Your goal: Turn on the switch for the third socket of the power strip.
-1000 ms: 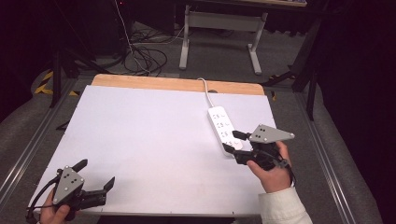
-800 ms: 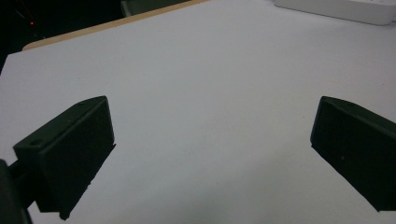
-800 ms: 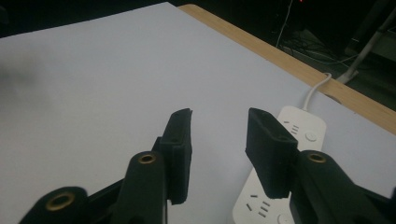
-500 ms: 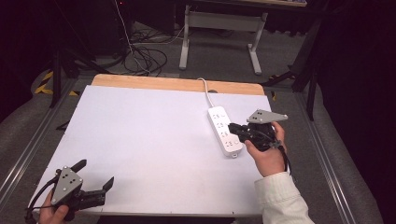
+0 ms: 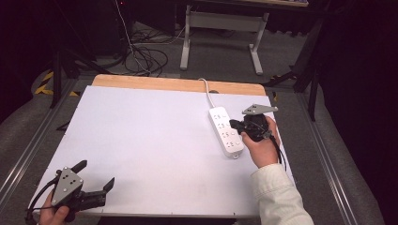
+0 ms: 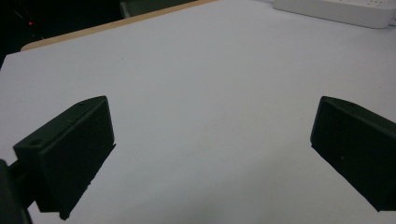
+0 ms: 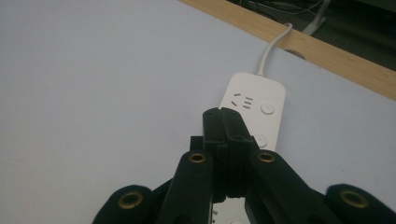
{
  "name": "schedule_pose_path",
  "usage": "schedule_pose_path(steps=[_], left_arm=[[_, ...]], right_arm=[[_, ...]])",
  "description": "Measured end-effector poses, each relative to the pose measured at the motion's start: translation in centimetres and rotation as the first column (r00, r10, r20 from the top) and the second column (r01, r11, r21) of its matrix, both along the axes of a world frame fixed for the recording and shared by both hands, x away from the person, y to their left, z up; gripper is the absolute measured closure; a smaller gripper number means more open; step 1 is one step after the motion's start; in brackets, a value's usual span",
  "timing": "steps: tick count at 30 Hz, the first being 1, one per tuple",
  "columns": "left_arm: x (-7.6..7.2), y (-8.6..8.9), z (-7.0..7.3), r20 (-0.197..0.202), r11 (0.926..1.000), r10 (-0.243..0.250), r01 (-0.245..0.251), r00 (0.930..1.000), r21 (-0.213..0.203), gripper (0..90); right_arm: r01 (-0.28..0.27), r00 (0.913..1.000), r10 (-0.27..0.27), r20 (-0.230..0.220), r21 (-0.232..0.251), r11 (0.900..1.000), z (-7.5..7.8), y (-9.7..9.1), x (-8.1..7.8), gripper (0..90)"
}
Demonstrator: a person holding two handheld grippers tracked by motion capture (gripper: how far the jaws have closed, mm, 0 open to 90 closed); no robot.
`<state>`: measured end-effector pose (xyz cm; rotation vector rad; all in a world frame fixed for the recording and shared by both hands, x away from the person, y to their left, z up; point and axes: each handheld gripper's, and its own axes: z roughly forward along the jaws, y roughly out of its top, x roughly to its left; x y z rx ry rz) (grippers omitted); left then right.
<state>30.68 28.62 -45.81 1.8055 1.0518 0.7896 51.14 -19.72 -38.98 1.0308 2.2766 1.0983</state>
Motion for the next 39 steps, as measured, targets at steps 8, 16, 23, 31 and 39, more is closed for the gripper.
schedule_pose_path(steps=[8, 16, 23, 31, 39], left_arm=[[0.0, 0.0, 0.0, -0.001, 1.0, 0.0, 0.0, 1.0, 0.0, 0.0], [0.0, 0.0, 0.0, -0.003, 1.0, 0.0, 0.0, 1.0, 0.001, 0.0], [0.0, 0.0, 0.0, -0.004, 1.0, 0.0, 0.0, 1.0, -0.003, 0.0], [0.1, 0.0, 0.0, -0.006, 1.0, 0.0, 0.0, 1.0, -0.003, 0.0], [0.1, 0.0, -0.1, -0.007, 1.0, 0.0, 0.0, 1.0, 0.001, 0.0]], right_arm=[[0.044, 0.9972, -0.046, -0.058, -0.033, 0.9985, -1.4, 0.0, 1.7, 90.0], [0.071, 0.9928, -0.077, -0.093, -0.058, 0.9958, -2.4, -0.2, 2.8, 90.0], [0.085, 0.9884, -0.094, -0.119, -0.083, 0.9929, -3.1, -0.2, 3.5, 90.0], [0.083, 0.9843, -0.1, -0.145, -0.118, 0.9895, -3.9, -0.1, 4.0, 90.0], [0.074, 0.9768, -0.102, -0.188, -0.148, 0.9861, -4.6, -0.1, 4.4, 90.0]])
